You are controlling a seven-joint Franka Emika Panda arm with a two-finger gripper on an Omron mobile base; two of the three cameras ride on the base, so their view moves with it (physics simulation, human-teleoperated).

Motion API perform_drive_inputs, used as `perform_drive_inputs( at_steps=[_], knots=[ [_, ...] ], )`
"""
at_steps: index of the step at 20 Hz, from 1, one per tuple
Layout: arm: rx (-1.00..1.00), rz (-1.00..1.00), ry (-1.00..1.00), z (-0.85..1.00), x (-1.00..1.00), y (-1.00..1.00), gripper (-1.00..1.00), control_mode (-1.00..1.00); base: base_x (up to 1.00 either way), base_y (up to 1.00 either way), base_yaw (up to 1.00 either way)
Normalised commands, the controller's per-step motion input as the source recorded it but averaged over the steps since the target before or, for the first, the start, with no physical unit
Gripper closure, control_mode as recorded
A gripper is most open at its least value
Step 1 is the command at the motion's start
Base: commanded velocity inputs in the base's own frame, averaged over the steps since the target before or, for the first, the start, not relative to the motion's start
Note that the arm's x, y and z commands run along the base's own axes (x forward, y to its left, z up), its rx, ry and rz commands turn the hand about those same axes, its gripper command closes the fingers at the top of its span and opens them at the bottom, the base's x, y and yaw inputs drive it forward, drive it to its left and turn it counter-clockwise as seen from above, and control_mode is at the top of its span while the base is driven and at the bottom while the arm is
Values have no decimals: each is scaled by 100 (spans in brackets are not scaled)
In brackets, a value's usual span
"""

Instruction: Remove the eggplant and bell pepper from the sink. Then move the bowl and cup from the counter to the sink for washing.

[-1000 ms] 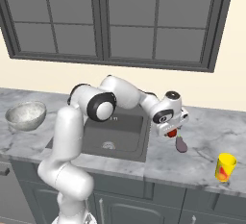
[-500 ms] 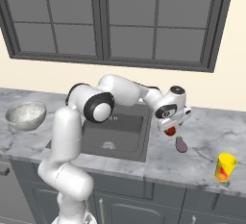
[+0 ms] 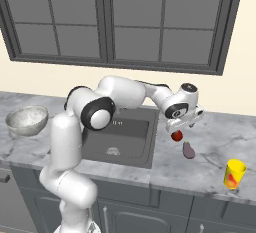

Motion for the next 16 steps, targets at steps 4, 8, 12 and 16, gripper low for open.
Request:
perform_drive_inputs(
  at_steps=[4, 8, 12, 16],
  knots=[
    [0, -12, 0, 29, -25, -5, -100, -100, 0, 0, 0],
    [-2, -17, 0, 33, -24, -4, -100, -100, 0, 0, 0],
    [-4, -18, 0, 27, -24, -10, -100, -100, 0, 0, 0],
    [-3, -19, 0, 21, -26, -16, -100, -100, 0, 0, 0]
  ],
)
